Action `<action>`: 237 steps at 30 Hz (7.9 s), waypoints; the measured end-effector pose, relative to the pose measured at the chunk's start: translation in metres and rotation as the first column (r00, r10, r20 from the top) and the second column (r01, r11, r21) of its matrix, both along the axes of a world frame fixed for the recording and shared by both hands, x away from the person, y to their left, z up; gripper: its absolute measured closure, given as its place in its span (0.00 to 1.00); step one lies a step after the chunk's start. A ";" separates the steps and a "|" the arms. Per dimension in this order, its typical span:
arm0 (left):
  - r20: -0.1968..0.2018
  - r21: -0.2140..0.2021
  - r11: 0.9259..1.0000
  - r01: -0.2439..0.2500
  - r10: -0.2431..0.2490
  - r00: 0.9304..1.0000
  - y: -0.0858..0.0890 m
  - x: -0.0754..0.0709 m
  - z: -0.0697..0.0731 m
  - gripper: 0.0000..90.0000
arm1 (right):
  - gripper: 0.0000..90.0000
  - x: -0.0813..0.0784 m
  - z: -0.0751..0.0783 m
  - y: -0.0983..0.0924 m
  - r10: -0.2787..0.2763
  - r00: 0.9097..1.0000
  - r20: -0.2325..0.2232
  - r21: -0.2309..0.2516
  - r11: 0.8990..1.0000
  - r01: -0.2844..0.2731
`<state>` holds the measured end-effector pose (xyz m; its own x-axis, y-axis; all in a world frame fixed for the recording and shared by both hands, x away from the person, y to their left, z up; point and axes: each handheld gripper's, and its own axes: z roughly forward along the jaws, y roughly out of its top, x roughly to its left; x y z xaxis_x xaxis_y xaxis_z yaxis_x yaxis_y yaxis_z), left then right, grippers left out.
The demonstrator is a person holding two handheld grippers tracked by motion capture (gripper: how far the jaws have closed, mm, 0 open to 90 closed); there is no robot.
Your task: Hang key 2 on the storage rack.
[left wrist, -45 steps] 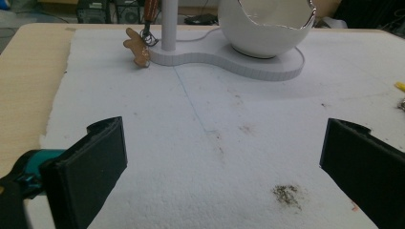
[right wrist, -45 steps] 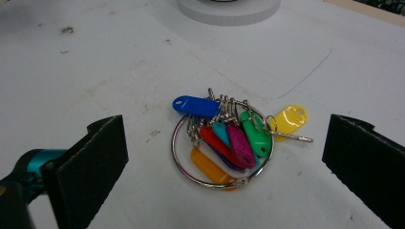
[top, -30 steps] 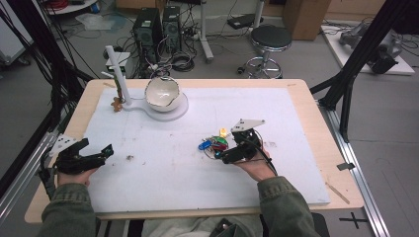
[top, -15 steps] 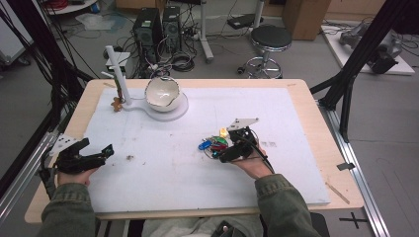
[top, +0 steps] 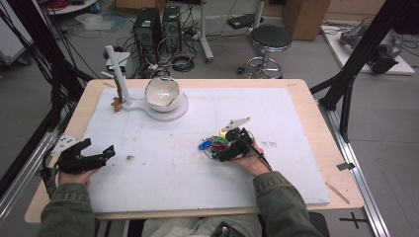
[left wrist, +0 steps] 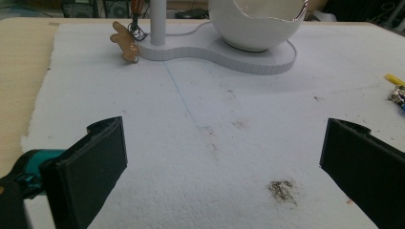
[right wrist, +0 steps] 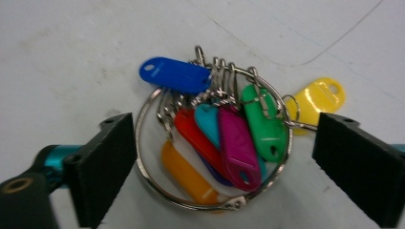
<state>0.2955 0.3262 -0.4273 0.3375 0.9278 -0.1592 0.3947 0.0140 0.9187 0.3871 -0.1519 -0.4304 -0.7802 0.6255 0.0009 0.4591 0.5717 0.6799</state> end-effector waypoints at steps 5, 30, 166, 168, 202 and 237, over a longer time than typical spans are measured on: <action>-0.001 0.003 1.000 0.013 -0.013 1.000 0.000 0.000 0.000 0.03 | 0.53 0.001 0.001 0.000 0.004 0.999 0.045 -0.057 0.998 -0.001; -0.005 -0.015 1.000 0.026 -0.026 1.000 0.001 0.002 -0.002 0.03 | 0.88 -0.009 0.025 -0.011 -0.035 0.999 0.039 0.051 0.998 0.033; 0.019 -0.078 0.996 0.031 -0.030 0.999 0.004 0.005 -0.001 0.03 | 0.88 0.071 0.225 0.188 0.093 0.994 0.052 0.416 0.903 -0.106; 0.019 -0.084 0.996 0.028 -0.027 0.999 0.004 0.006 -0.001 0.03 | 0.88 0.073 0.226 0.193 0.098 0.994 0.050 0.413 0.904 -0.110; 0.024 -0.100 0.995 0.026 -0.023 0.999 0.007 0.009 -0.002 0.03 | 0.88 0.105 0.217 0.270 0.142 0.990 0.014 0.396 0.908 -0.136; 0.011 -0.071 0.997 0.035 -0.034 0.999 0.006 0.007 -0.003 0.03 | 0.84 0.138 0.192 0.289 0.046 0.998 -0.037 0.362 0.932 -0.030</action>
<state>0.3029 0.3323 -0.4305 0.3711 0.9018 -0.2214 0.3874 0.0663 0.9195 0.5247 0.1367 -0.2386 -0.7974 0.5465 0.2560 0.4762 0.3091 0.8232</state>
